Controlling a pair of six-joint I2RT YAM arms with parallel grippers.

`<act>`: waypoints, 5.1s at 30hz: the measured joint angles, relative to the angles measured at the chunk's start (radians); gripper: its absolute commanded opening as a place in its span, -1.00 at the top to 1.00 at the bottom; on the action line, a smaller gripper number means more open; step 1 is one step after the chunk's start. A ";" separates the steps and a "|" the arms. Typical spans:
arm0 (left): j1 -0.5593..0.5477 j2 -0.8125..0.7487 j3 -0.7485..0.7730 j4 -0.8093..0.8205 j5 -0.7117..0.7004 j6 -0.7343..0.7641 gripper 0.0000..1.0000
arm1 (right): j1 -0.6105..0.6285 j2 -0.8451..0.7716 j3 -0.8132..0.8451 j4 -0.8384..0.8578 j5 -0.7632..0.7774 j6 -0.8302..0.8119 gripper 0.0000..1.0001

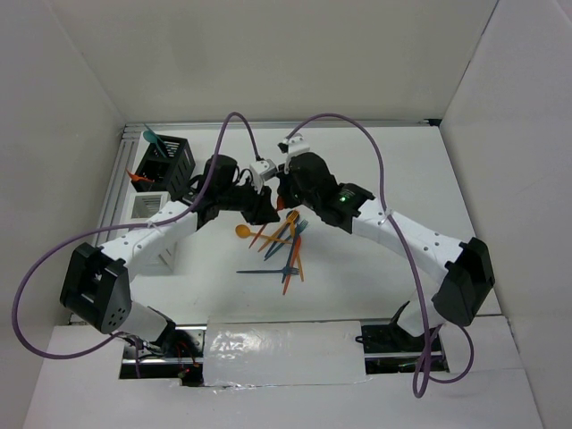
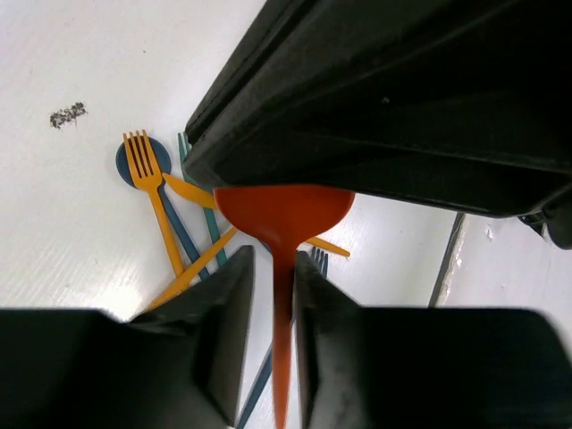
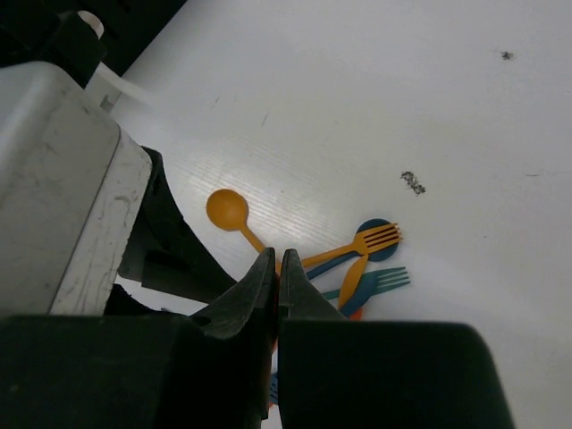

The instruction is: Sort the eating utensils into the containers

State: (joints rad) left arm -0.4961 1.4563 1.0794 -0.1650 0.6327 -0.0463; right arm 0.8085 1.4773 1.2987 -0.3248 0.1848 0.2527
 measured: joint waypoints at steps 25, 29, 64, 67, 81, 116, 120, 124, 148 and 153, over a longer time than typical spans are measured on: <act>0.349 0.002 -0.010 0.182 0.092 -0.200 1.00 | -0.245 -0.180 0.012 -0.008 -0.090 0.253 -1.00; 0.486 0.010 0.030 0.197 0.063 -0.245 1.00 | -0.296 -0.253 0.011 0.018 -0.131 0.294 -1.00; 0.963 0.312 -0.037 1.051 0.053 -0.442 0.87 | -0.401 -0.014 -0.113 0.160 -0.236 0.252 -1.00; 0.963 0.314 -0.023 1.046 0.061 -0.424 0.67 | -0.399 -0.013 -0.113 0.161 -0.238 0.251 -1.00; 0.963 0.291 -0.013 0.945 0.082 -0.349 -0.26 | -0.389 -0.013 -0.113 0.175 -0.248 0.239 -1.00; -0.058 -0.177 -0.107 -0.244 -0.274 -0.218 -0.49 | -0.377 -0.527 -0.442 -0.052 -0.180 0.346 -0.99; -0.057 -0.113 -0.059 -0.323 -0.481 -0.581 -0.47 | -0.377 -0.563 -0.474 -0.084 -0.177 0.369 -0.99; -0.062 -0.093 -0.061 -0.354 -0.589 -0.861 -0.43 | -0.377 -0.592 -0.484 -0.104 -0.168 0.383 -0.99; -0.022 0.381 0.247 -0.633 -0.790 -1.580 -0.33 | -0.378 -0.497 -0.478 -0.102 -0.099 0.367 -1.00; -0.022 0.426 0.267 -0.615 -0.789 -1.582 -0.27 | -0.381 -0.473 -0.468 -0.099 -0.094 0.362 -1.00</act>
State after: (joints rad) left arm -0.5179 1.8828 1.3460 -0.7795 -0.1558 -1.6287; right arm 0.4274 1.0039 0.8303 -0.4240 0.0910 0.6151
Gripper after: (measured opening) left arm 0.649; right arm 0.998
